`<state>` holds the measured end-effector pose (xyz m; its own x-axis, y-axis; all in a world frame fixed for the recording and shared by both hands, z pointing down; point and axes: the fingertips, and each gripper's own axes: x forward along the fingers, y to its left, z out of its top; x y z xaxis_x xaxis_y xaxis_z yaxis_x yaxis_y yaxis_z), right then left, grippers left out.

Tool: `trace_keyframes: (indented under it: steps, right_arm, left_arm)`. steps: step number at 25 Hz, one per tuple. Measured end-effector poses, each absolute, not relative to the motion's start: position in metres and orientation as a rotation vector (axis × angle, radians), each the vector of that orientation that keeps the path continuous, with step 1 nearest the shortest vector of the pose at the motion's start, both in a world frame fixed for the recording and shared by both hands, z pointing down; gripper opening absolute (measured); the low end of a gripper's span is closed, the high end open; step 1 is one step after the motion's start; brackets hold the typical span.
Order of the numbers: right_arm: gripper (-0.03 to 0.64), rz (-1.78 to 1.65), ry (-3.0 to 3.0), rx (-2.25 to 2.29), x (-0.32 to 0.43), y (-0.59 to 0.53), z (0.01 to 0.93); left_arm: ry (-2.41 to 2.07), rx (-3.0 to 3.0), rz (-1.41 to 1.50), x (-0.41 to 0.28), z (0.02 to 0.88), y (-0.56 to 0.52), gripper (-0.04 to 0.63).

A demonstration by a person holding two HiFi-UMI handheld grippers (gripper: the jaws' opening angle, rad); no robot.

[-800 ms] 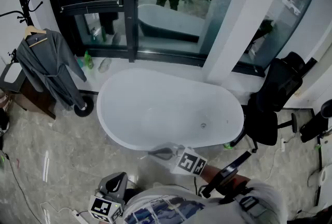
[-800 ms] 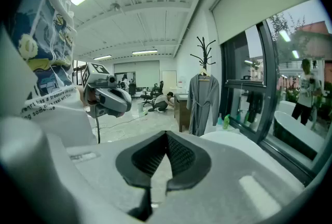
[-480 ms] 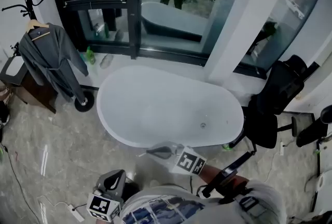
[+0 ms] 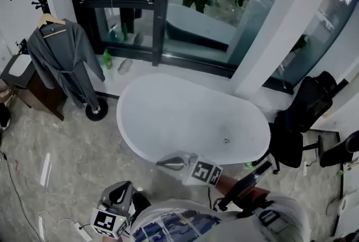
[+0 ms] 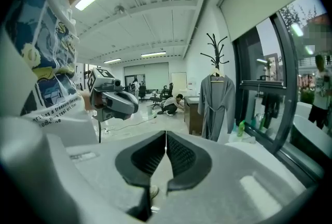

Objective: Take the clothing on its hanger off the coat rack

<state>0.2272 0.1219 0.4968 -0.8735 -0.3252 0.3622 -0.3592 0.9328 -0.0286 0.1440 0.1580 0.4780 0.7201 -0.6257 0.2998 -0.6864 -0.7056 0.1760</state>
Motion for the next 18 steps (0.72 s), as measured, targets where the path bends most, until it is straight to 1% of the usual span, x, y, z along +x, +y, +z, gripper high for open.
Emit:
trace_keyframes:
  steps: [3, 9, 14, 18]
  right_arm:
    - [0.063, 0.122, -2.736, 0.474, 0.189, 0.090, 0.489]
    - [0.098, 0.030, -2.731, 0.443, 0.102, 0.021, 0.463]
    - [0.100, -0.062, -2.718, 0.386, 0.033, -0.039, 0.454]
    - [0.104, -0.110, -2.682, 0.377, 0.004, -0.091, 0.448]
  left_arm:
    - [-1.046, 2.665, 0.277, 0.111, 0.466, 0.131, 0.003]
    - [-1.034, 2.692, 0.258, 0.033, 0.456, 0.099, 0.018]
    - [-1.122, 2.655, 0.261, -0.037, 0.449, 0.070, 0.018]
    - [-1.208, 2.620, 0.219, -0.078, 0.447, 0.045, 0.018]
